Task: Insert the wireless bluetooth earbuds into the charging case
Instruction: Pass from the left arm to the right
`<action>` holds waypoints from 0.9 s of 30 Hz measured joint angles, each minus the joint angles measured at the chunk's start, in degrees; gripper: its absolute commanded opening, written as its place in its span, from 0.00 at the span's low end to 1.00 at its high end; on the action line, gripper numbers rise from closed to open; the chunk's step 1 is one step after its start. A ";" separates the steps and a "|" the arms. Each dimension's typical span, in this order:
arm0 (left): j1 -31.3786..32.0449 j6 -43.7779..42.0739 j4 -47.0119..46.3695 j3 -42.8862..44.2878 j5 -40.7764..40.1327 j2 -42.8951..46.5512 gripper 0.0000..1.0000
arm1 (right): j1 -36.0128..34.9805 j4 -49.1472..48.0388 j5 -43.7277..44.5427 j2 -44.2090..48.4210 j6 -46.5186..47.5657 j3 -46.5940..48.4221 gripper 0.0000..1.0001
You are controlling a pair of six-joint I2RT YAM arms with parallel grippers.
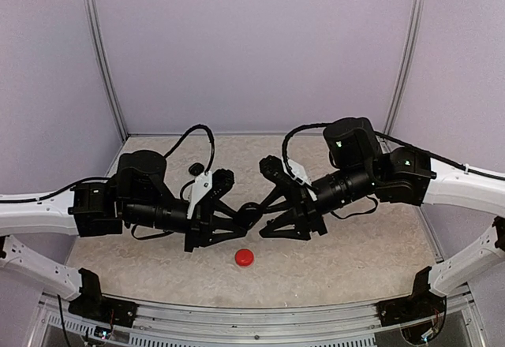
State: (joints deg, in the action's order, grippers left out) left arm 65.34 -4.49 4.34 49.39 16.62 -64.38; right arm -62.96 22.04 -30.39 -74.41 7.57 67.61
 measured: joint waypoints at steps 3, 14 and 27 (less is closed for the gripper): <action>0.00 -0.13 1.81 1.36 2.03 -2.54 0.01 | -0.11 0.28 -0.24 -0.02 0.09 -0.02 0.49; -0.04 -0.85 5.22 4.02 6.16 -6.86 0.01 | -0.42 1.36 -1.27 -1.03 0.20 -0.94 0.43; -0.07 -0.96 5.31 4.70 6.73 -7.72 0.01 | -0.42 1.49 -1.31 -1.90 -0.09 -1.49 0.35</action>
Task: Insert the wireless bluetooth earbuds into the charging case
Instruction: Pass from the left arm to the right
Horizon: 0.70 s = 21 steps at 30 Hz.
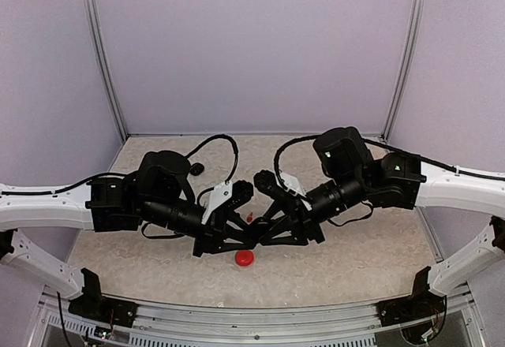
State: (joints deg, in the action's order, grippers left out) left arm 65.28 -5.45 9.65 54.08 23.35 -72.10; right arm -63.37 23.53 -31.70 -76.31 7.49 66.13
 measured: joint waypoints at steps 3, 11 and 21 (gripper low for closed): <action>0.00 0.00 0.00 0.00 0.02 0.00 0.01 | 0.00 -0.09 0.04 -0.28 -0.04 -0.04 0.32; 0.00 0.07 0.00 0.00 -0.26 0.00 0.11 | 0.00 -0.28 0.72 -0.57 -0.50 -0.07 0.21; -0.33 1.11 -5.53 -5.18 -3.26 5.01 0.58 | 0.00 -2.05 2.19 0.50 -0.81 -1.97 0.15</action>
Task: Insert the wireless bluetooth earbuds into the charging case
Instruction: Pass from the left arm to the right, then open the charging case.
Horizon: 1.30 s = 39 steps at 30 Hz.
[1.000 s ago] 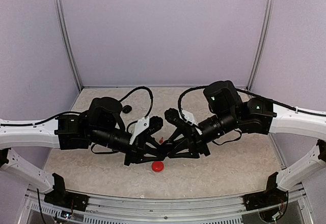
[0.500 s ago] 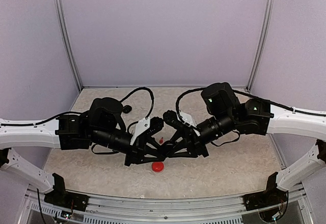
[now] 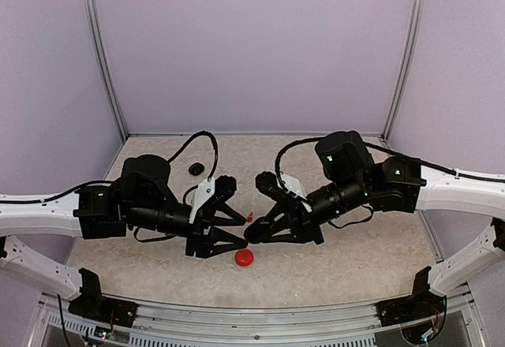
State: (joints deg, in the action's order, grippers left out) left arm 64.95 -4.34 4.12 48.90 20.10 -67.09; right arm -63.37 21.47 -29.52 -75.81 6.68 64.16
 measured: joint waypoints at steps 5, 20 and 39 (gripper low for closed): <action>-0.28 1.73 -5.70 -3.61 -2.45 5.53 0.59 | 0.00 -0.79 1.36 1.92 -0.11 -0.79 0.13; 0.37 3.98 -12.83 -3.78 -4.55 -0.55 0.52 | 0.00 -3.06 2.51 2.86 -0.07 -0.94 0.10; -1.42 7.08 -15.58 -4.52 -2.12 0.50 0.47 | 0.00 -5.18 2.84 3.19 1.27 -1.27 0.03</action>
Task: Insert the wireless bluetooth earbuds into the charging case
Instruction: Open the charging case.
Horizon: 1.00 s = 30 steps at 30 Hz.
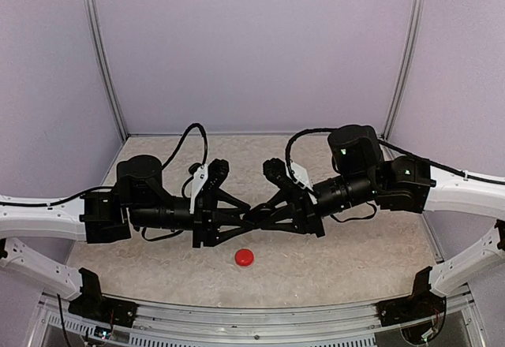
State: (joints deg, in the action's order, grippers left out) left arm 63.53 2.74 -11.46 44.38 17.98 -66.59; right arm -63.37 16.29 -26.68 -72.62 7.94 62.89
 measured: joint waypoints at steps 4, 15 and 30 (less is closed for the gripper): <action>-0.55 0.66 -0.42 -0.42 0.79 0.55 0.50 | 0.00 -0.02 0.09 0.00 0.02 -0.07 0.02; -3.45 2.32 -3.52 -0.98 -0.44 2.45 0.50 | -0.26 2.14 -1.55 0.11 0.33 -1.27 0.00; -4.44 3.48 -5.01 -4.31 -5.03 4.90 0.58 | 1.99 -3.89 0.15 7.02 -4.24 -9.60 0.00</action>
State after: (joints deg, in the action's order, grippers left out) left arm 59.09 6.22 -16.47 40.07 12.95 -61.69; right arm -61.39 12.40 -26.52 -65.60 3.70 53.30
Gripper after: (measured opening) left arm 0.585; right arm 0.244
